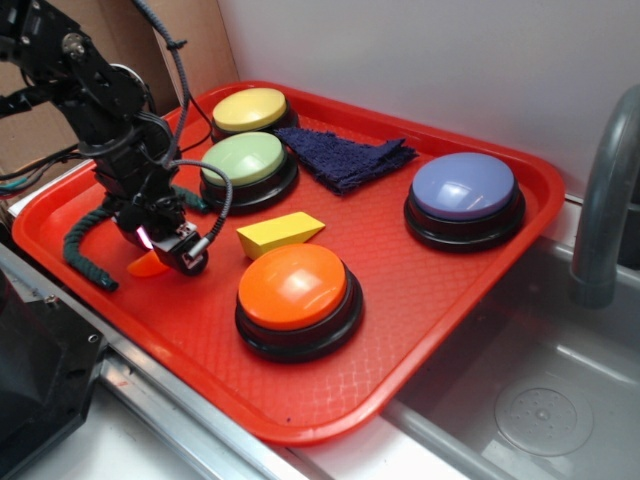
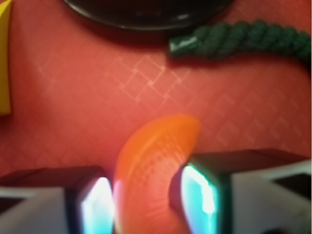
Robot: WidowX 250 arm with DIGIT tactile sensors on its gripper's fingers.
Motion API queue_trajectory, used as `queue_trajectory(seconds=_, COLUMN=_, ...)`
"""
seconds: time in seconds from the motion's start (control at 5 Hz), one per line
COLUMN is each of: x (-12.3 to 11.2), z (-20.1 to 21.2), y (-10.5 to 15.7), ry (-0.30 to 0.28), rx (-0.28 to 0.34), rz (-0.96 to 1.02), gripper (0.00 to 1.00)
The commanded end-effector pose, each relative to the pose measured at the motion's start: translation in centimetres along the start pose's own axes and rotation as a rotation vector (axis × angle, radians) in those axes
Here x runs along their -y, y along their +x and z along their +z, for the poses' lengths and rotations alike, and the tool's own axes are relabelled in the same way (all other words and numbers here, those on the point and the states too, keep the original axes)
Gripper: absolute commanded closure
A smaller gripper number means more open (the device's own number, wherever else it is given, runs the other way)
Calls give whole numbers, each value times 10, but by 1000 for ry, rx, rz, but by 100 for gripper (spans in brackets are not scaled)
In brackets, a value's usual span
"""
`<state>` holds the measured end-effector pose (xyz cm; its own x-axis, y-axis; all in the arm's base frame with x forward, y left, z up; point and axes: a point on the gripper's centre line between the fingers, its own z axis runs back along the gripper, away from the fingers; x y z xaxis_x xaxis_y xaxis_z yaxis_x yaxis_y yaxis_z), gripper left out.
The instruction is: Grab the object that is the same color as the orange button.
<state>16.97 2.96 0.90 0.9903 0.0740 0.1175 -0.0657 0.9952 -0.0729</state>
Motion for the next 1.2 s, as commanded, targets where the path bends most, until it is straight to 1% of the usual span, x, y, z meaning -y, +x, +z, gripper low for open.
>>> queue_trajectory(seconds=0.0, x=-1, z=-4, y=-9, ry=0, rx=-22, rz=1, gripper=100)
queue_trajectory(seconds=0.2, x=-1, z=-4, y=-9, ry=0, rx=-29, rz=-10, gripper=100)
queue_trajectory(seconds=0.4, x=-2, z=7, y=-7, ry=8, rx=-10, rz=10, gripper=100)
queue_trajectory(seconds=0.6, x=3, z=44, y=-4, ry=-10, rx=42, rz=49, gripper=100)
queue_trajectory(seconds=0.8, x=12, z=78, y=-1, ry=-15, rx=87, rz=83, gripper=100)
queue_trajectory(seconds=1.0, x=22, z=111, y=4, ry=-16, rx=99, rz=120, gripper=100)
